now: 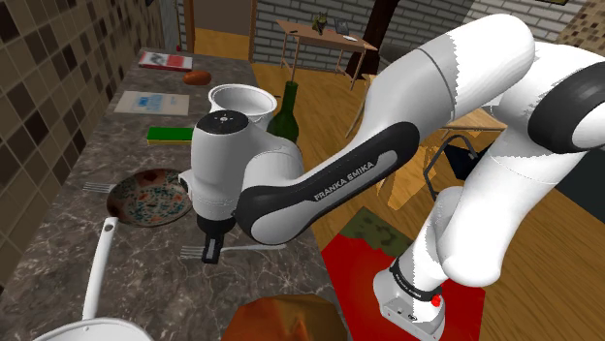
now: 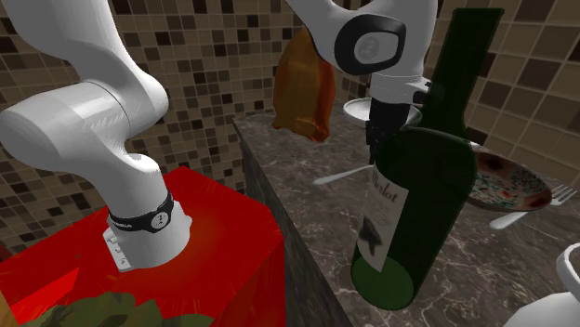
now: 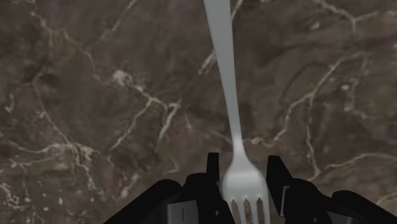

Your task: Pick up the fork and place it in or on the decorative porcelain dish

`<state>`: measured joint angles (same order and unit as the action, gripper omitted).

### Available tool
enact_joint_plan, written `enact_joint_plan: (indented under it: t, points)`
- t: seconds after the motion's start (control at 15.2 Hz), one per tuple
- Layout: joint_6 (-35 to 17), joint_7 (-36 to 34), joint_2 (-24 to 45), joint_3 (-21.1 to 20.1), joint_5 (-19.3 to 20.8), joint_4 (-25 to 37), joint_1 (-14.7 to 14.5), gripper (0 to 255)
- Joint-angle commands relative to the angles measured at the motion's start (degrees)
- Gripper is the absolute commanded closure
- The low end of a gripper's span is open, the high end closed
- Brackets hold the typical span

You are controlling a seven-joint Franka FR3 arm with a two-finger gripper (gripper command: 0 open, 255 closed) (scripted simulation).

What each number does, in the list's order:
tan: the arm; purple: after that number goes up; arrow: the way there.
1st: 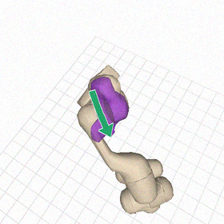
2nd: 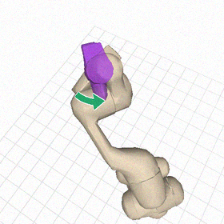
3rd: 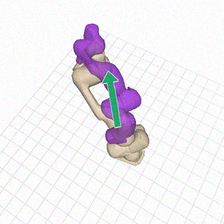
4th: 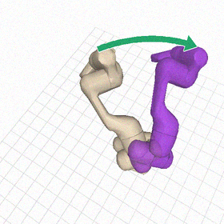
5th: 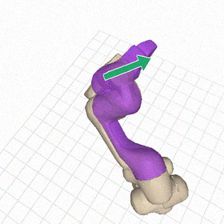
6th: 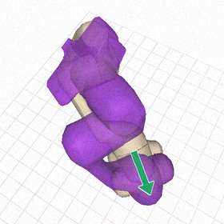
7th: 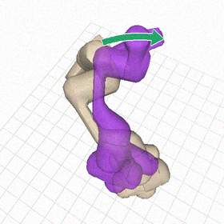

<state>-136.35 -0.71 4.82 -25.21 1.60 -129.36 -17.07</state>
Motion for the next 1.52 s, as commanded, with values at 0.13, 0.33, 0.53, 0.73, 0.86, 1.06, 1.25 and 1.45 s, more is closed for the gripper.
enact_joint_plan:
  t: [0.13, 0.33, 0.53, 0.73, 0.86, 1.06, 1.25, 1.45]
  points:
    - [0.1, -0.1, 0.2, -0.1, 0.0, 0.1, -0.1, 255]
    - [0.6, 0.2, -0.4, -0.1, -0.4, 0.0, -0.1, 255]
    - [2.9, 0.9, -2.0, -0.2, -1.4, 0.9, 0.1, 255]
    - [5.1, 1.5, -3.4, -0.3, -2.2, 1.8, 0.1, 255]
    - [6.6, 1.8, -4.4, -0.3, -2.7, 2.5, 0.2, 255]
    - [8.9, 2.3, -5.6, -0.2, -3.4, 3.6, 0.2, 255]
    - [11.2, 2.6, -6.8, -0.1, -3.9, 4.9, 0.3, 255]
    - [13.5, 3.0, -7.8, 0.0, -4.4, 6.2, 0.3, 255]
